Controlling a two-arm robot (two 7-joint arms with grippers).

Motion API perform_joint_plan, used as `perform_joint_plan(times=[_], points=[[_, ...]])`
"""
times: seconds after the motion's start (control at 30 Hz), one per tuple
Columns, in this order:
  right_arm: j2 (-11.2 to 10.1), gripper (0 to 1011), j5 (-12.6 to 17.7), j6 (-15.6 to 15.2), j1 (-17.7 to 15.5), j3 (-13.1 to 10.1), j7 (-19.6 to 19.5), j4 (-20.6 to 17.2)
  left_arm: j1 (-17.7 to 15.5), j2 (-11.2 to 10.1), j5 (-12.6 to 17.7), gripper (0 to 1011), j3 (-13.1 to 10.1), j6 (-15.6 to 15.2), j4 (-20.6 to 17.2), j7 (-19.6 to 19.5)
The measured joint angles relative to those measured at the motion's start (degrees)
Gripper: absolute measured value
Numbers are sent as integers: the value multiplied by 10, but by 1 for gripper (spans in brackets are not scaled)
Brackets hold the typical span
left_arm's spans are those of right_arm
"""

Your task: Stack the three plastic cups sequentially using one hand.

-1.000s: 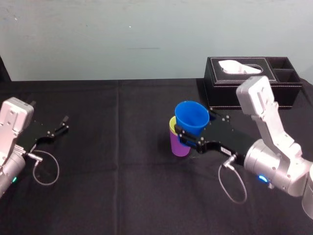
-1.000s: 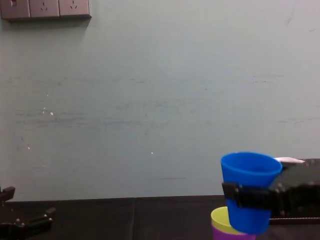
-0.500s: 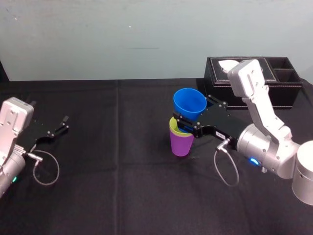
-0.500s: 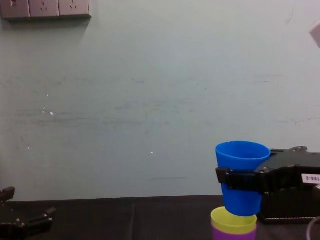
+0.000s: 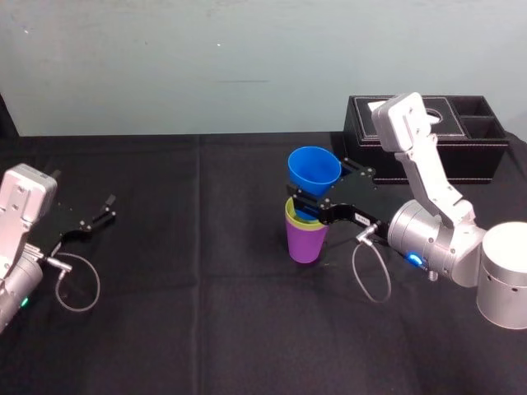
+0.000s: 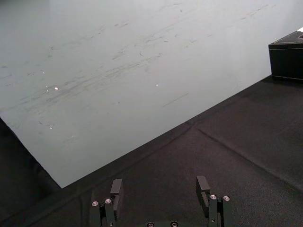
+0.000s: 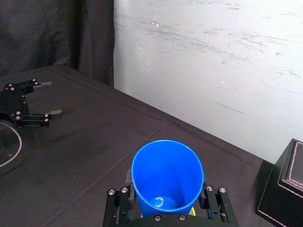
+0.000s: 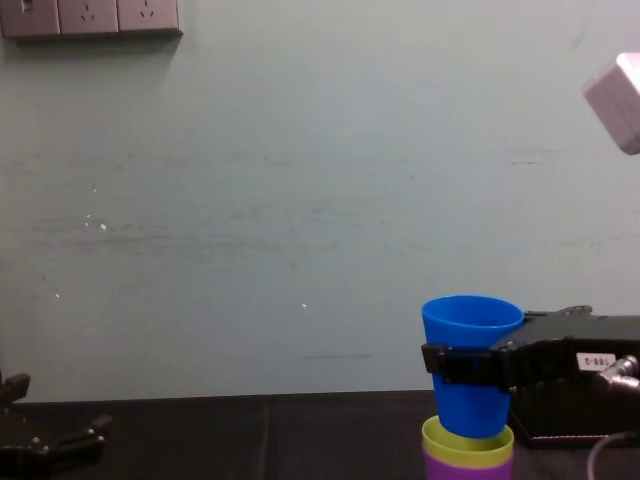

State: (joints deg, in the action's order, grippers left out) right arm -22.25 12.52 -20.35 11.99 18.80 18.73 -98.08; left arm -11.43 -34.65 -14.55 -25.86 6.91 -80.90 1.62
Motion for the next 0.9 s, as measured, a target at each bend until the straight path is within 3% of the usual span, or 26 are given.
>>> perform_joint_plan(times=[0.9], points=[[11,731,-11,13,13,4,-3,32,0,0,0,1010,0,0,0,0]])
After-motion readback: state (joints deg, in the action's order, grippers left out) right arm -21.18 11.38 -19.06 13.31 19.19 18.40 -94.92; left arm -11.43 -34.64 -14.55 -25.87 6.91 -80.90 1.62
